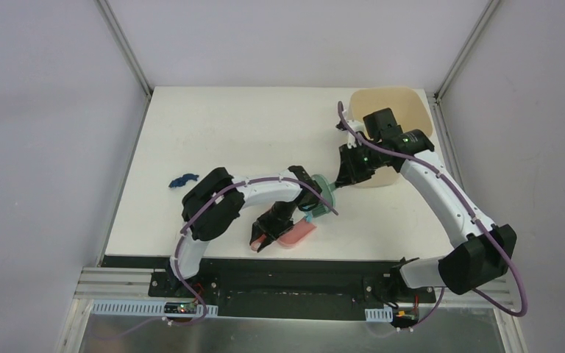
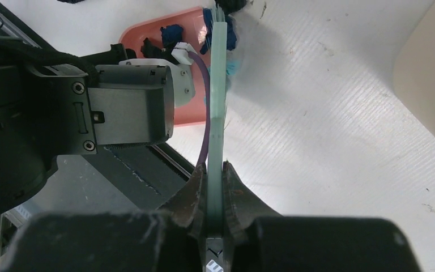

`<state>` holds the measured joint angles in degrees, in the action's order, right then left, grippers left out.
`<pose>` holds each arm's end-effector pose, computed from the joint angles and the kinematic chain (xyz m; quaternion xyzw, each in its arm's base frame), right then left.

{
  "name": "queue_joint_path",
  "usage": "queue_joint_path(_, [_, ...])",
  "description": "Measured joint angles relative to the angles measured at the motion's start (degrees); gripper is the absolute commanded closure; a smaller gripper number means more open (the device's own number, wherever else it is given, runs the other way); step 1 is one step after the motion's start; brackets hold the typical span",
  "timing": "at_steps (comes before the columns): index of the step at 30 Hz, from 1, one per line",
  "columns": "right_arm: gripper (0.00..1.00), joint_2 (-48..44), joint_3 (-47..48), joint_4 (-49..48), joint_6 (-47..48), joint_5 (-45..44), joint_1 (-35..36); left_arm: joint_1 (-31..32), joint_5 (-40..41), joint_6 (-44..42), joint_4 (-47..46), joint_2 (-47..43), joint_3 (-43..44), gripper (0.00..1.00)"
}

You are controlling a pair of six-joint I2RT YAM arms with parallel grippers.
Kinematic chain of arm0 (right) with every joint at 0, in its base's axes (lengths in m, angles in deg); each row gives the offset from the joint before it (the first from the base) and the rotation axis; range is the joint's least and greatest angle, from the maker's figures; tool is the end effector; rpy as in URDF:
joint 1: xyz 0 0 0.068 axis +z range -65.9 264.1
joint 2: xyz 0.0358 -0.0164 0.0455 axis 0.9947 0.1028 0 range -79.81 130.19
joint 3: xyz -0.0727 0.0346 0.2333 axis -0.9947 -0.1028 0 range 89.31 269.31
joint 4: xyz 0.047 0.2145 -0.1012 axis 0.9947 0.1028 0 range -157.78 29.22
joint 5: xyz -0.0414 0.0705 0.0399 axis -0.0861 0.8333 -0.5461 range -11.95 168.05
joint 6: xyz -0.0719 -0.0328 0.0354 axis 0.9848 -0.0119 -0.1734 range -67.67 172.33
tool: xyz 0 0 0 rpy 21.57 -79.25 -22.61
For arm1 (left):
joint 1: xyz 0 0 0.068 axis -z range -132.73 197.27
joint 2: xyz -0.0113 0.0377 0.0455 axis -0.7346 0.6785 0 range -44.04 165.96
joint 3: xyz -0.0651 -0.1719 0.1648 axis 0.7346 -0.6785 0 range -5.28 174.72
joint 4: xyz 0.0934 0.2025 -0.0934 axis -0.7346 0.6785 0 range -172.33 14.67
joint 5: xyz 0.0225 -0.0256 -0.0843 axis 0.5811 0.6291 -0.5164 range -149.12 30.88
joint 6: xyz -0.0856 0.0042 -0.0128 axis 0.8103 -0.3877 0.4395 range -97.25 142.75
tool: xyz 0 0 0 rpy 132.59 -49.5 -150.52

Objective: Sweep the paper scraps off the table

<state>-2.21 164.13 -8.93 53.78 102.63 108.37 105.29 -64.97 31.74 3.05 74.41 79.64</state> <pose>0.2275 0.1376 0.2677 -0.2617 0.9119 0.2496 0.1939 0.1417 -0.2418 0.1168 -0.3897 -0.8852 -0.0964 0.2351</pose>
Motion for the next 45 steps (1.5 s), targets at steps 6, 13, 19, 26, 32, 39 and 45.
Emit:
queue_joint_path(6, [1.00,4.4,8.6,5.0,2.5,0.6,0.0,0.0,-0.3,2.3,-1.0,-5.2,-3.9,1.00])
queue_joint_path(13, [1.00,8.3,16.3,3.7,6.2,-8.2,0.8,0.0,-0.4,4.3,-1.0,-7.9,-7.7,0.99])
queue_joint_path(19, [1.00,19.5,22.5,0.5,6.7,-14.6,2.3,0.0,-0.7,5.1,-1.2,-7.9,-8.2,0.99])
queue_joint_path(26, [1.00,29.9,27.7,2.1,9.9,-19.0,8.8,0.0,-1.8,5.1,-1.4,-7.7,-8.2,0.99])
queue_joint_path(32, [1.00,31.5,32.9,7.9,12.6,-13.5,12.6,-0.7,-2.6,4.5,-1.8,-5.4,-7.4,0.99])
queue_joint_path(39, [1.00,31.5,32.3,16.0,13.9,-8.7,13.1,-3.0,-4.0,2.6,-2.9,-3.3,-6.2,0.99])
queue_joint_path(45, [1.00,30.1,29.8,17.8,13.9,-5.4,12.7,-3.0,-4.3,1.8,-2.1,-2.6,-4.7,1.00])
